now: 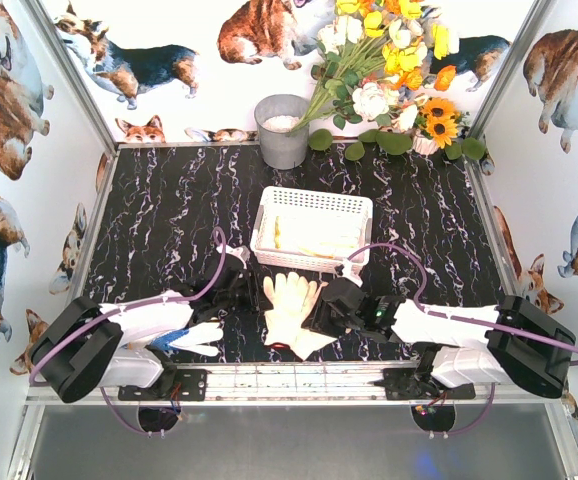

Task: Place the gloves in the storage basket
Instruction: Pick up the glove from the center of the board.

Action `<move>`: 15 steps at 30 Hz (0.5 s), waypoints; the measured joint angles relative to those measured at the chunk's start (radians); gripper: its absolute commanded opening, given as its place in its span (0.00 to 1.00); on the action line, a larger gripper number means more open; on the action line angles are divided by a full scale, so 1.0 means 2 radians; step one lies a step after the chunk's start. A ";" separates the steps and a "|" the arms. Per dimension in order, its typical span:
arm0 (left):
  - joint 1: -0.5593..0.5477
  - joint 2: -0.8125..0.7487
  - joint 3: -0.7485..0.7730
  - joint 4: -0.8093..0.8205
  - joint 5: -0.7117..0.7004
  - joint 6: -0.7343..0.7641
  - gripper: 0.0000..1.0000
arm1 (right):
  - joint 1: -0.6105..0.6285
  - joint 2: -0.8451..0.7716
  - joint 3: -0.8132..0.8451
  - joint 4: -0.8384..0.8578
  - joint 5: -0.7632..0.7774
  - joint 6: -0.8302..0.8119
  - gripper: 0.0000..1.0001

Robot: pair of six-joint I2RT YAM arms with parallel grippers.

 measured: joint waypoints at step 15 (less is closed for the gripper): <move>0.001 0.022 -0.008 0.039 0.013 0.001 0.07 | -0.002 0.008 0.000 0.019 0.041 0.010 0.25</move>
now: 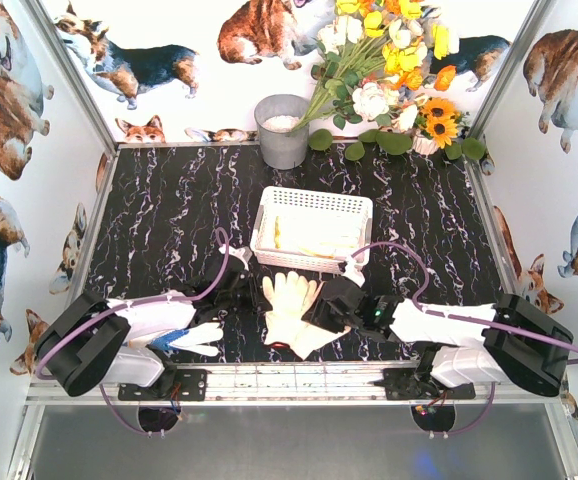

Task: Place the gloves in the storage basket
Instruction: Pick up the glove from the center of the board, then pair the glove with the glove.

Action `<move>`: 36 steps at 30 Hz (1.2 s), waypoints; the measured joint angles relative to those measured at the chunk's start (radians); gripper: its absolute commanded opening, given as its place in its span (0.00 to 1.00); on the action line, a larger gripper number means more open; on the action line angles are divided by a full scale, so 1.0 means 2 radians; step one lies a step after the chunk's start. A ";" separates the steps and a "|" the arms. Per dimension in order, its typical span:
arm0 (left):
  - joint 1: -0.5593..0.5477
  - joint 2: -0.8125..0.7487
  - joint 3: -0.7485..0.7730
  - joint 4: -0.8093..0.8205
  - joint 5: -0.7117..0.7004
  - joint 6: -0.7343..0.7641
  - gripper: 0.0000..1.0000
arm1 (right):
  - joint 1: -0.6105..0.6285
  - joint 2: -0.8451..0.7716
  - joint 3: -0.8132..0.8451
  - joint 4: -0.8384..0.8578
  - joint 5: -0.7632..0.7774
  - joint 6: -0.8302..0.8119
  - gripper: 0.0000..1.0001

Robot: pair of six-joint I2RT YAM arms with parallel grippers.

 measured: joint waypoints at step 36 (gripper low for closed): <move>-0.056 0.024 0.101 -0.040 0.011 0.046 0.00 | -0.011 -0.221 -0.019 -0.135 0.014 0.003 0.00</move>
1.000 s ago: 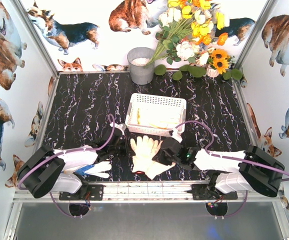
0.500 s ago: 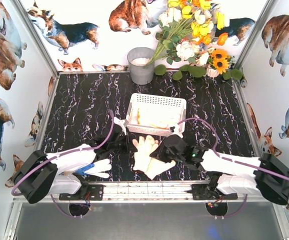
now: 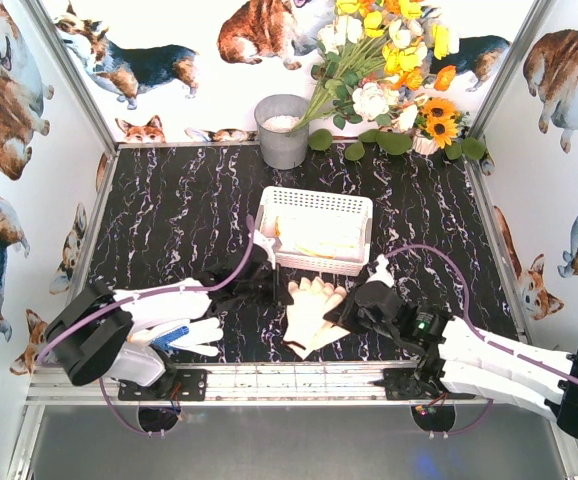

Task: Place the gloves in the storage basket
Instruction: Pair the glove with the glove.

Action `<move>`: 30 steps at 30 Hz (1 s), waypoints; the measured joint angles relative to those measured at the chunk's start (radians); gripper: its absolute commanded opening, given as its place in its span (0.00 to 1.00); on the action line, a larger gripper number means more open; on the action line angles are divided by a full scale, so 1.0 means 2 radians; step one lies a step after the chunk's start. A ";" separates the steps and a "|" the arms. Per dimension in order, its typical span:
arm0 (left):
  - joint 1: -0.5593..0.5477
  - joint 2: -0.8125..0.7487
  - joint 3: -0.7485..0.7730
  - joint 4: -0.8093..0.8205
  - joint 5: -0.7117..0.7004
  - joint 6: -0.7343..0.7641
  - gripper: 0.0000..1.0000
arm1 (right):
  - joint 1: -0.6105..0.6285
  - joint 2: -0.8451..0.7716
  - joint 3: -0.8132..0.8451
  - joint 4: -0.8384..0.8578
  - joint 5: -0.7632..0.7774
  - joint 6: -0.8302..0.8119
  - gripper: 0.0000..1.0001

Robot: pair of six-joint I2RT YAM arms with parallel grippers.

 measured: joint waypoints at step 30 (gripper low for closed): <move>-0.040 0.089 0.024 0.024 -0.023 0.004 0.29 | -0.001 0.080 -0.037 0.005 -0.063 -0.001 0.24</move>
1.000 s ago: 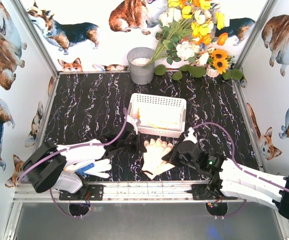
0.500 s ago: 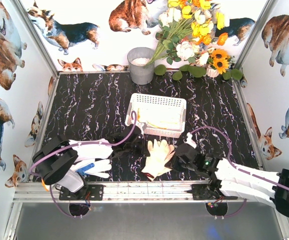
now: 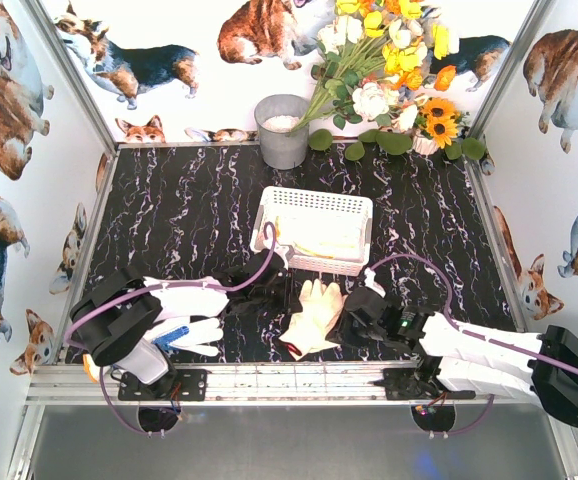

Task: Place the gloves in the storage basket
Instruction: Pair the glove with the glove.

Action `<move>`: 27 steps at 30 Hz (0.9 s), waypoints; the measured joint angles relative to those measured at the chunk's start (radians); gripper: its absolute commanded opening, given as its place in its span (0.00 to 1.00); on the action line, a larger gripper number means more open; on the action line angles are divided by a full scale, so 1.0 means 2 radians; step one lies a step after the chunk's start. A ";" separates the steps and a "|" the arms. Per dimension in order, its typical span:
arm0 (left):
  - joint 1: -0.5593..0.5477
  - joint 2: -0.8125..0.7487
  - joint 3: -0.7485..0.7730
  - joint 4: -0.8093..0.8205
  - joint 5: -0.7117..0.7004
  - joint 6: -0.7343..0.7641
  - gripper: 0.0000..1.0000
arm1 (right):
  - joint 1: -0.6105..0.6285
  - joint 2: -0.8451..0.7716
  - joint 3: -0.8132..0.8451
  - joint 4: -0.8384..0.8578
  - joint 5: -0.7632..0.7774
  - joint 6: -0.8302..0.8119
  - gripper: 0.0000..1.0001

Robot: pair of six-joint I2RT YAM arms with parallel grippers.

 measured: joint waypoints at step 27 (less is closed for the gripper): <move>-0.112 -0.124 0.005 -0.093 0.004 -0.002 0.24 | -0.136 -0.006 0.095 -0.117 -0.010 -0.159 0.51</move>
